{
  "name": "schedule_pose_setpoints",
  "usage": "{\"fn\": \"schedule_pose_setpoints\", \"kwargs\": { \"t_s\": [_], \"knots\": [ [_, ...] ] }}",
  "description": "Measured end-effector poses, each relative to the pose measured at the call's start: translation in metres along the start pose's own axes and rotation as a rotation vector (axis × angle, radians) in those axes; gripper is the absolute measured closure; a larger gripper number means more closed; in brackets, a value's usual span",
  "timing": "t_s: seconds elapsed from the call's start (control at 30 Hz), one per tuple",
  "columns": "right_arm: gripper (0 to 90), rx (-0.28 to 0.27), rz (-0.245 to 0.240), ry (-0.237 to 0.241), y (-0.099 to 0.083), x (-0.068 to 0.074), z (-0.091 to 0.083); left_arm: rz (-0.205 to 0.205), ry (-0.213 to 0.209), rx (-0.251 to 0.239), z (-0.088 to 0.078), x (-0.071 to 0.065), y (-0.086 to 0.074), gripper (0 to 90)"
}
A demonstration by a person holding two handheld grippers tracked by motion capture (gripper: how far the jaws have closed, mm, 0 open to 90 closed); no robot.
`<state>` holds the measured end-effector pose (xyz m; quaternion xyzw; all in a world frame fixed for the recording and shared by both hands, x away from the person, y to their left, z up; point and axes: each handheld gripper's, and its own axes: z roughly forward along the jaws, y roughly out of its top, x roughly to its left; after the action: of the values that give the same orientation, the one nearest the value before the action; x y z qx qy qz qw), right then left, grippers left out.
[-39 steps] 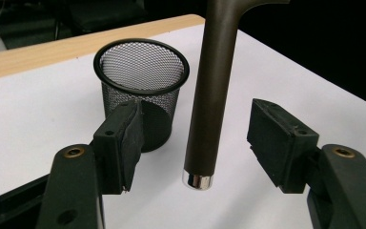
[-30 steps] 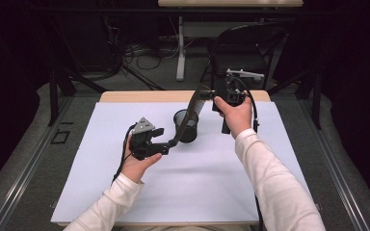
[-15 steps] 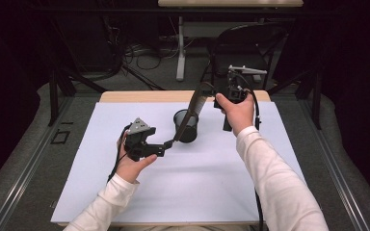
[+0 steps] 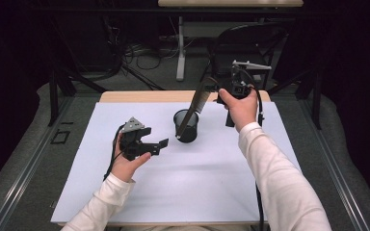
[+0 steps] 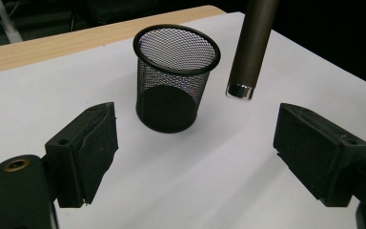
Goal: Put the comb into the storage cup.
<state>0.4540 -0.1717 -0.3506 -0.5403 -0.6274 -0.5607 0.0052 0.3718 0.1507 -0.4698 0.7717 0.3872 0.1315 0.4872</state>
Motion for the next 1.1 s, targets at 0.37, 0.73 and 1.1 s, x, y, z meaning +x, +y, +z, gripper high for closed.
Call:
{"fn": "schedule_pose_setpoints", "kwargs": {
  "t_s": [0.37, 0.73, 1.1],
  "knots": [
    [86.9, -0.033, -0.013, -0.023, 0.010, 0.003, -0.008, -0.012, -0.020, 0.001, -0.007, 0.006, -0.001, 15.1],
    [86.9, -0.062, -0.048, -0.058, 0.018, 0.009, -0.012, -0.018, 0.007, -0.016, -0.013, 0.012, -0.002, 15.1],
    [86.9, -0.088, -0.076, -0.090, 0.023, 0.011, -0.016, 0.000, 0.000, -0.004, -0.012, 0.013, -0.003, 3.1]
  ]
}}
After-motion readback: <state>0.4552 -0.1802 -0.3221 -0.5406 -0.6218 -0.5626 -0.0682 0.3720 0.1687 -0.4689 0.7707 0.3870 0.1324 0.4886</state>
